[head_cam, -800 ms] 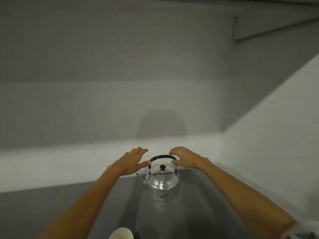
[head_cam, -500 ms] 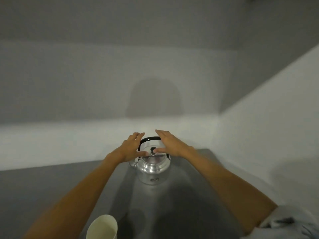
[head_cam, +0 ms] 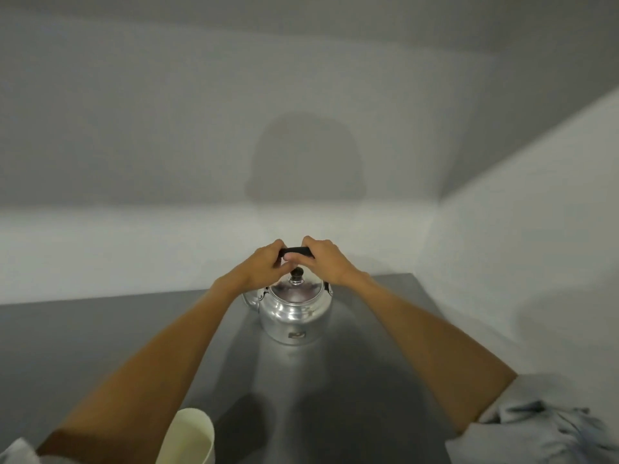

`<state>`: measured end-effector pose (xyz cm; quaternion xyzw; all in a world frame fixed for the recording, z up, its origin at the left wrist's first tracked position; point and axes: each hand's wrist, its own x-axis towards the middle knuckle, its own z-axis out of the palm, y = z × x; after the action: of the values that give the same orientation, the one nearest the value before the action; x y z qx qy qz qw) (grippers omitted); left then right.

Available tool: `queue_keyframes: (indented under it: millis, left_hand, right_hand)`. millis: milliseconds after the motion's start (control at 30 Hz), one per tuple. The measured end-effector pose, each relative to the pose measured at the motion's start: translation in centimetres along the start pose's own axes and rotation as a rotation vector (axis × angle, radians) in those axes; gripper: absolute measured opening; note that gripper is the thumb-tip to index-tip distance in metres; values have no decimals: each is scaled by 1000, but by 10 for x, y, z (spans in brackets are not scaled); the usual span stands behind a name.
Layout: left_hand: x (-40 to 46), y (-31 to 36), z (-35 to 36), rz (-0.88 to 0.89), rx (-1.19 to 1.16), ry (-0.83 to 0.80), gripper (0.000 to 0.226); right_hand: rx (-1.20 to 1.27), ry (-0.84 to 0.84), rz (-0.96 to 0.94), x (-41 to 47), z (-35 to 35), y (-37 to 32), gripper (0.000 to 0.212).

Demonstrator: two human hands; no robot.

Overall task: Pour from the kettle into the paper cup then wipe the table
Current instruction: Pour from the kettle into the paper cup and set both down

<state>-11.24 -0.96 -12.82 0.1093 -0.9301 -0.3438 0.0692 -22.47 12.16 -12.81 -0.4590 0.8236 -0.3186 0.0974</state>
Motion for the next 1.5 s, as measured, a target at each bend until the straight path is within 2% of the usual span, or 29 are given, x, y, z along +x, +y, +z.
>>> queue_keyframes:
  millis: [200, 367, 533, 667, 833, 1067, 1200, 1267, 1367, 1500]
  left_hand:
    - [5, -1, 22, 18, -47, 56, 15]
    - [6, 8, 14, 83, -70, 131, 22]
    - [-5, 27, 6, 177, -36, 165, 19]
    - [-22, 45, -7, 251, -25, 199, 17]
    - [-48, 87, -29, 327, -13, 246, 26]
    - [-128, 125, -32, 356, -67, 317, 26]
    - [-190, 97, -26, 252, -176, 301, 61]
    - [-219, 71, -14, 155, -252, 325, 82]
    - [-260, 27, 17, -24, -230, 406, 114]
    - [-293, -17, 59, -220, -303, 409, 140]
  right_hand:
    - [105, 47, -12, -6, 3, 21, 41]
    - [131, 107, -36, -6, -12, 10, 49]
    - [23, 220, -65, -17, -31, -13, 53]
    - [-150, 404, -115, -33, -47, -44, 55]
    - [-160, 600, -130, -64, -74, -79, 57]
    - [-191, 653, -201, -129, -80, -116, 57]
    - [-171, 636, -222, -159, -58, -125, 56]
    - [-169, 611, -228, -172, -48, -123, 58]
    - [-197, 560, -243, -190, -33, -120, 58]
    - [-231, 488, -236, -203, -17, -120, 57]
